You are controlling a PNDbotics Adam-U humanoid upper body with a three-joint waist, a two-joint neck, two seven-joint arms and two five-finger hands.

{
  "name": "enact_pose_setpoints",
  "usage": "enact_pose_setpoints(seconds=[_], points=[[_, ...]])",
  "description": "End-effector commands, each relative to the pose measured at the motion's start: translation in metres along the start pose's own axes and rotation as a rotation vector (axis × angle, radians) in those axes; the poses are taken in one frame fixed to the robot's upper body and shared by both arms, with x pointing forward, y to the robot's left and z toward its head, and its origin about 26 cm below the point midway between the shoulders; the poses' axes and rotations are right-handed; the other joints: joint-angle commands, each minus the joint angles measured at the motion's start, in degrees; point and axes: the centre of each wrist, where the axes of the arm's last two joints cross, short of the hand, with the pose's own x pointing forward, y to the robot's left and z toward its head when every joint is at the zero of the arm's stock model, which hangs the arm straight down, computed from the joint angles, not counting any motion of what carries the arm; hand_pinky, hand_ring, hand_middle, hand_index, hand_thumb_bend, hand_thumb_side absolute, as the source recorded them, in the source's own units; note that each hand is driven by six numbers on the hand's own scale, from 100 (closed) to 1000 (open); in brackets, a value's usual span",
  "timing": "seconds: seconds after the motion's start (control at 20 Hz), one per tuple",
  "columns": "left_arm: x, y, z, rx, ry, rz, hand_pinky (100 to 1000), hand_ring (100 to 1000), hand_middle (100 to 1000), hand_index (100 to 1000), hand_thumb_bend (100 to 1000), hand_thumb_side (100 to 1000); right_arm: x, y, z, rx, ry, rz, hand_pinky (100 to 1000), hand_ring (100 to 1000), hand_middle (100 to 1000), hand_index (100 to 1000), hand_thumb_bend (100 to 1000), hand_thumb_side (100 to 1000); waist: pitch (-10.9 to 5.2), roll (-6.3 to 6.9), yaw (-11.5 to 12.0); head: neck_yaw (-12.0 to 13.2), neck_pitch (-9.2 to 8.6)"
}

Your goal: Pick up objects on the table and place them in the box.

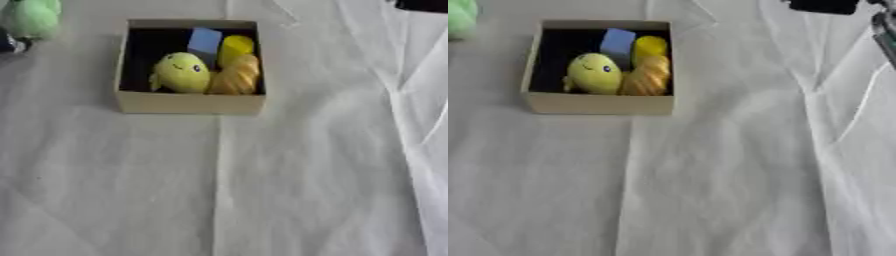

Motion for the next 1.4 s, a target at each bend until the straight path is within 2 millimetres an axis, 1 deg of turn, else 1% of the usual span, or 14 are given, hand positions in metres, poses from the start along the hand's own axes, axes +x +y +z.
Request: enact_pose_setpoints(seconds=[0.05,0.1,0.15,0.25,0.35,0.4,0.45,0.5,0.55,0.6,0.75,0.9,1.0,1.4], points=[[-0.011,0.020,0.006,0.070,0.022,0.002,835,867,786,817,290,100,0.006,-0.026,0.000,-0.091,-0.019,0.013,750,746,707,814,109,496,-0.40,-0.76,0.1,0.3,0.57],[-0.010,0.020,0.006,0.082,0.023,0.003,828,854,772,807,279,100,0.007,-0.028,0.000,-0.104,-0.021,0.009,750,746,707,814,109,495,-0.38,-0.80,0.2,0.3,0.70],[-0.010,0.019,0.006,0.089,0.024,0.002,815,817,729,784,244,100,0.007,-0.029,0.000,-0.112,-0.023,0.005,750,744,705,814,108,495,-0.38,-0.83,0.2,0.4,0.75],[-0.009,0.018,0.005,0.103,0.024,-0.003,781,774,686,752,128,100,0.008,-0.030,0.000,-0.120,-0.025,-0.002,750,743,704,813,107,498,-0.42,-0.86,0.1,0.3,0.83],[-0.008,0.016,0.005,0.122,0.031,-0.025,768,760,671,740,100,100,0.008,-0.029,0.000,-0.119,-0.025,-0.009,749,742,702,813,107,501,-0.46,-0.82,-0.1,0.2,0.96],[-0.008,0.015,0.005,0.132,0.036,-0.041,757,738,642,726,100,100,0.008,-0.028,0.000,-0.118,-0.025,-0.011,749,742,702,813,108,504,-0.47,-0.79,-0.2,0.2,0.99],[-0.008,0.013,0.004,0.140,0.040,-0.051,762,739,654,741,100,100,0.008,-0.027,0.000,-0.117,-0.026,-0.014,749,741,700,813,107,510,-0.47,-0.77,-0.3,0.2,1.01],[-0.008,0.011,0.004,0.148,0.044,-0.058,776,759,690,774,165,100,0.008,-0.027,-0.001,-0.115,-0.026,-0.016,749,740,700,813,106,512,-0.47,-0.73,-0.5,0.3,1.07],[-0.008,0.009,0.003,0.152,0.045,-0.061,804,796,753,859,301,100,0.008,-0.026,-0.001,-0.112,-0.026,-0.017,749,740,700,813,108,513,-0.48,-0.72,-0.6,0.3,1.10],[-0.007,0.008,0.003,0.146,0.038,-0.059,821,824,783,908,381,100,0.007,-0.025,-0.001,-0.107,-0.024,-0.017,749,740,700,812,107,516,-0.48,-0.72,-0.7,0.2,1.12],[-0.004,0.014,0.004,0.123,-0.005,-0.022,846,870,828,951,485,100,0.005,-0.023,0.000,-0.095,-0.015,-0.012,749,740,700,811,106,523,-0.44,-0.76,-0.4,0.2,1.23],[-0.002,0.026,0.007,0.134,-0.013,0.001,847,877,834,953,515,100,0.004,-0.022,0.000,-0.089,-0.011,-0.008,749,739,698,811,103,525,-0.34,-0.84,-0.1,0.2,1.24],[-0.002,0.029,0.008,0.131,0.000,0.012,848,880,837,954,504,100,0.005,-0.023,0.000,-0.095,-0.015,-0.011,748,738,697,811,102,524,-0.18,-0.96,0.0,0.5,1.04],[-0.008,0.020,0.003,0.027,0.054,0.071,844,891,837,938,470,100,0.011,-0.027,-0.002,-0.119,-0.038,-0.020,746,734,692,808,100,523,1.00,-1.70,-0.2,1.3,-0.07]])
